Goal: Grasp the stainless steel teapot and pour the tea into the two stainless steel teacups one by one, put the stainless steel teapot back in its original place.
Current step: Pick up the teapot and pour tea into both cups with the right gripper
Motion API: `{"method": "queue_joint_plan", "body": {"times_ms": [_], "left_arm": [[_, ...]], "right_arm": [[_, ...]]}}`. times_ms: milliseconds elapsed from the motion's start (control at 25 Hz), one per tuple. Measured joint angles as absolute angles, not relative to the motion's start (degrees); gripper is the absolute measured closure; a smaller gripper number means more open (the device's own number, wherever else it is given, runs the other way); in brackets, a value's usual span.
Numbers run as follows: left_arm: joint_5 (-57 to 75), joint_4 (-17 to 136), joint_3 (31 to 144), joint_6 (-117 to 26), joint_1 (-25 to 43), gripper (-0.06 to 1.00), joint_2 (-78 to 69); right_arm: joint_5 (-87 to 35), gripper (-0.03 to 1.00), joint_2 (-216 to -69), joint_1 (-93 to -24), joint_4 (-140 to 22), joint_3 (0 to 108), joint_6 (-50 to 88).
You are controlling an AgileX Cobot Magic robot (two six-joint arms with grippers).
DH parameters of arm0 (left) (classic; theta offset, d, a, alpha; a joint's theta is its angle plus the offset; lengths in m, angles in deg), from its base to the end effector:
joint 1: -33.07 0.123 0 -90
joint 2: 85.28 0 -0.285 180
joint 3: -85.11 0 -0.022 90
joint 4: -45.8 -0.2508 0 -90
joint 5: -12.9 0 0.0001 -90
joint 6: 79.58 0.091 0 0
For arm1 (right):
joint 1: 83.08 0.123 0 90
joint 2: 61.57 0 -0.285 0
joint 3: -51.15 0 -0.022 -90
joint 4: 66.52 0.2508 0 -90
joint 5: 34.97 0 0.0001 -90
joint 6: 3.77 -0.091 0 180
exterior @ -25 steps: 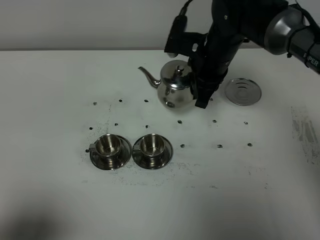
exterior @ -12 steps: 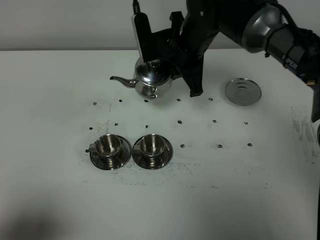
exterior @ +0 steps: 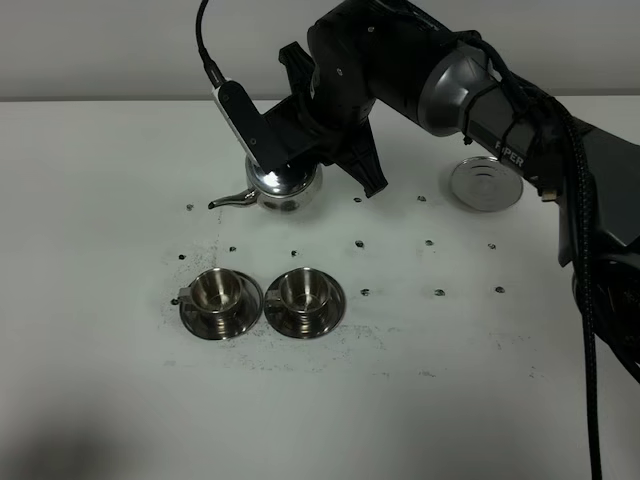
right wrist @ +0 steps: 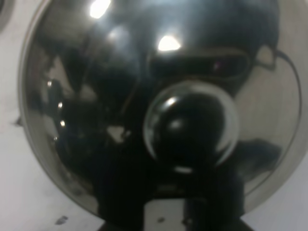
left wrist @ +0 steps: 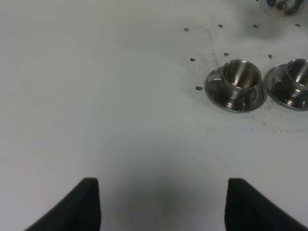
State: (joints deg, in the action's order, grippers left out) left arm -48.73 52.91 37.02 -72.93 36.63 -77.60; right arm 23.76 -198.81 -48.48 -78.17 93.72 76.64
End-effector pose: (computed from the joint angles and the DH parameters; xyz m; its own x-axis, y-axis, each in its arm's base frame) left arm -0.0064 -0.0103 0.2789 -0.4537 0.0284 -0.8907 0.0608 0.9981 0.0008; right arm 0.4220 0.2720 0.2382 0.4491 -0.8846 0.1256 -0.7612 -0.4525 -0.4645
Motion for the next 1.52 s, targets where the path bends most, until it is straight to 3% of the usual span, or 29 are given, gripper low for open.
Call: {"method": "queue_joint_plan", "body": {"times_ms": [1520], "left_arm": [[-48.7, 52.9, 37.0, -72.9, 36.6, 0.41, -77.6]], "right_arm": [[20.8, 0.80, -203.0, -41.1, -90.5, 92.9, 82.5]]}}
